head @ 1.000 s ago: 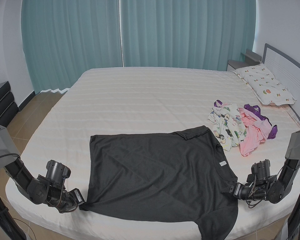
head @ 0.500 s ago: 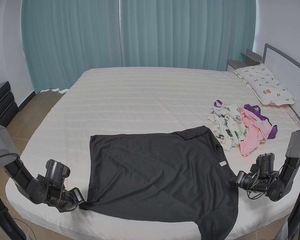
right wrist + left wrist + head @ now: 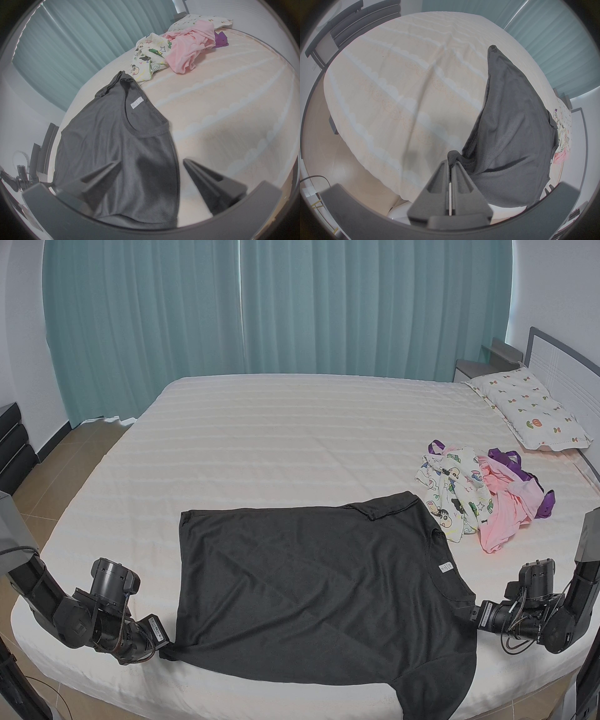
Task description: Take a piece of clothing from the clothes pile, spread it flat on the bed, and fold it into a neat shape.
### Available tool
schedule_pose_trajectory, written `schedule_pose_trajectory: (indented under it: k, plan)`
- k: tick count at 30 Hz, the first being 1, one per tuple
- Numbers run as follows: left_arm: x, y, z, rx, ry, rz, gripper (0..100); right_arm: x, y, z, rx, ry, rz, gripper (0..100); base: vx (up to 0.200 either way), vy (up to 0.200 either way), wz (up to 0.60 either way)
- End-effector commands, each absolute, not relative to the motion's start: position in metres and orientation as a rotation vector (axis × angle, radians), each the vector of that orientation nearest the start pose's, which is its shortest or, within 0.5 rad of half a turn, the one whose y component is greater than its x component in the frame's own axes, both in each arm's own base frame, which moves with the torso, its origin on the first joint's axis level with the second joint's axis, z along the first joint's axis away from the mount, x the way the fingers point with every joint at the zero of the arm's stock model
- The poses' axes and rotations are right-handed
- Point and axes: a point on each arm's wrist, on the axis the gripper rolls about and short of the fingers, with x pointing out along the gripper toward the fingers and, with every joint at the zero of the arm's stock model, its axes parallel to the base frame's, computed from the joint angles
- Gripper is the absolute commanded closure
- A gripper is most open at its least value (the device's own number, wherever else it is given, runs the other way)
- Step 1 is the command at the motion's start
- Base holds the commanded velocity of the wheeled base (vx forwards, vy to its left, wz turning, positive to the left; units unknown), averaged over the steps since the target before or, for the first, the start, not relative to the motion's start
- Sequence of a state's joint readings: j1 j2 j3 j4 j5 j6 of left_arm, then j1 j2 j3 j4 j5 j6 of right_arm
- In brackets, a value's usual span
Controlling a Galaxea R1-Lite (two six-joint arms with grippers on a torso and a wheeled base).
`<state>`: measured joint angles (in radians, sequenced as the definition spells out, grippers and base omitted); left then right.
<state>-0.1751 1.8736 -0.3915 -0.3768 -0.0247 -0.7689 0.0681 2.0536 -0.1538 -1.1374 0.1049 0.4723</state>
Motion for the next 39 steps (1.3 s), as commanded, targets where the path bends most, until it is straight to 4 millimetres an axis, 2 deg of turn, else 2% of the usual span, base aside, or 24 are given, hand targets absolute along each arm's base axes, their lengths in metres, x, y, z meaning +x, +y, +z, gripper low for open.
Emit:
schedule_pose_trajectory:
  k: [1, 4, 12, 13, 18, 25, 29, 36, 37, 39]
  plan:
    - [0.223, -0.04, 0.028, -0.604, 1.11, 0.25, 100, 0.216, 0.013, 0.011, 0.437, 0.789, -0.015, 0, 0.0, 0.0, 0.0]
    - [0.222, -0.04, 0.027, -0.603, 1.113, 0.25, 100, 0.214, 0.016, 0.01, 0.438, 0.805, 0.013, 0, 0.0, 0.0, 0.0]
    - [0.222, -0.04, 0.027, -0.603, 1.113, 0.25, 100, 0.22, 0.018, -0.008, 0.461, 0.869, 0.037, 0, 0.0, 0.0, 0.0]
    - [0.222, -0.04, 0.027, -0.603, 1.113, 0.25, 100, 0.22, 0.018, -0.008, 0.461, 0.869, 0.037, 100, 0.0, 0.0, 0.0]
    - [0.222, -0.041, 0.026, -0.602, 1.117, 0.248, 100, 0.231, 0.017, -0.015, 0.486, 0.863, 0.022, 100, 0.0, 0.0, 0.0]
    - [0.222, -0.041, 0.027, -0.602, 1.115, 0.248, 100, 0.253, 0.012, -0.004, 0.616, 0.721, -0.014, 100, 0.0, 0.0, 0.0]
    - [0.221, -0.042, 0.026, -0.601, 1.122, 0.241, 100, 0.257, 0.008, 0.001, 0.633, 0.639, -0.01, 100, 0.0, 0.0, 0.0]
    - [0.222, -0.042, 0.027, -0.617, 1.128, 0.22, 100, 0.264, 0.006, -0.004, 0.636, 0.575, -0.006, 100, 0.0, 0.0, 0.0]
    - [0.222, -0.042, 0.027, -0.617, 1.126, 0.22, 100, 0.266, 0.005, -0.004, 0.64, 0.554, -0.005, 0, 0.0, 0.0, 0.0]
    - [0.221, -0.042, 0.027, -0.616, 1.129, 0.221, 100, 0.263, 0.006, -0.008, 0.64, 0.555, 0.001, 0, 0.0, 0.0, 0.0]
